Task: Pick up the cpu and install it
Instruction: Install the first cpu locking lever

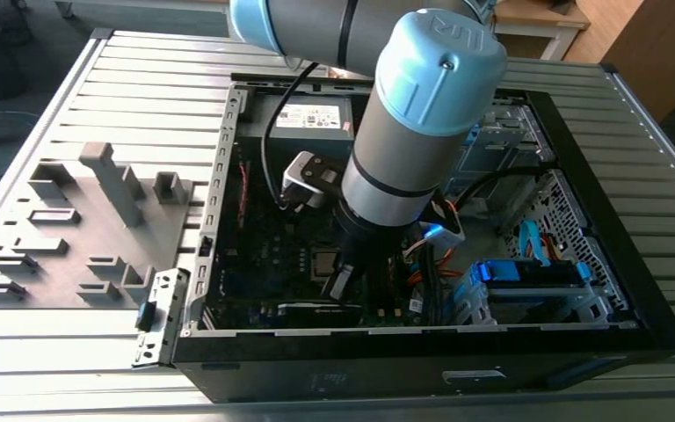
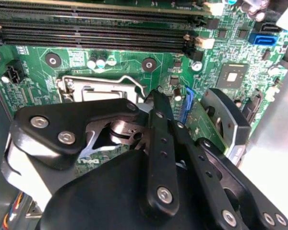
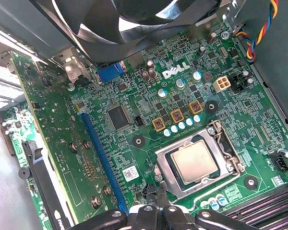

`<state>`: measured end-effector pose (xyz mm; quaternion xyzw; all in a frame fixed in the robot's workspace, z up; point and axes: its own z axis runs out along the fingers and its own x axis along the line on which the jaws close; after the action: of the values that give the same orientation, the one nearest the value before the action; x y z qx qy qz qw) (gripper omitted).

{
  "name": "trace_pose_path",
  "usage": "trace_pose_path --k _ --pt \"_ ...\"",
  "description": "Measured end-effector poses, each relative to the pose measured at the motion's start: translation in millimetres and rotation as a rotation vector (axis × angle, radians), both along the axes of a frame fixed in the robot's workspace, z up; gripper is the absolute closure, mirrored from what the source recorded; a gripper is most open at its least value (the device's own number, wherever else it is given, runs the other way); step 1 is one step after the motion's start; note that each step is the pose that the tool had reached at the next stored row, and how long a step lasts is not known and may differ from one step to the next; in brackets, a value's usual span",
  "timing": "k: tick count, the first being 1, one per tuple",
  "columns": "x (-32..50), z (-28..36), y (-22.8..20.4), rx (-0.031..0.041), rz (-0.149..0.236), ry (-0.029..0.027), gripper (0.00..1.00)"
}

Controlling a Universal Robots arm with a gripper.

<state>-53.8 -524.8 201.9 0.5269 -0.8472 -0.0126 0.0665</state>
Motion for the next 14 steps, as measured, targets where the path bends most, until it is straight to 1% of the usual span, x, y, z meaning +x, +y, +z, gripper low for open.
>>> trace_pose_path --k 3,8,14 --pt "1.6 -0.1 0.4 0.0001 0.000 -0.0001 0.89" --pt "1.7 -0.1 0.6 0.0002 0.000 -0.0001 0.89" --pt "1.8 -0.1 3.2 0.0012 0.000 0.0000 0.89"
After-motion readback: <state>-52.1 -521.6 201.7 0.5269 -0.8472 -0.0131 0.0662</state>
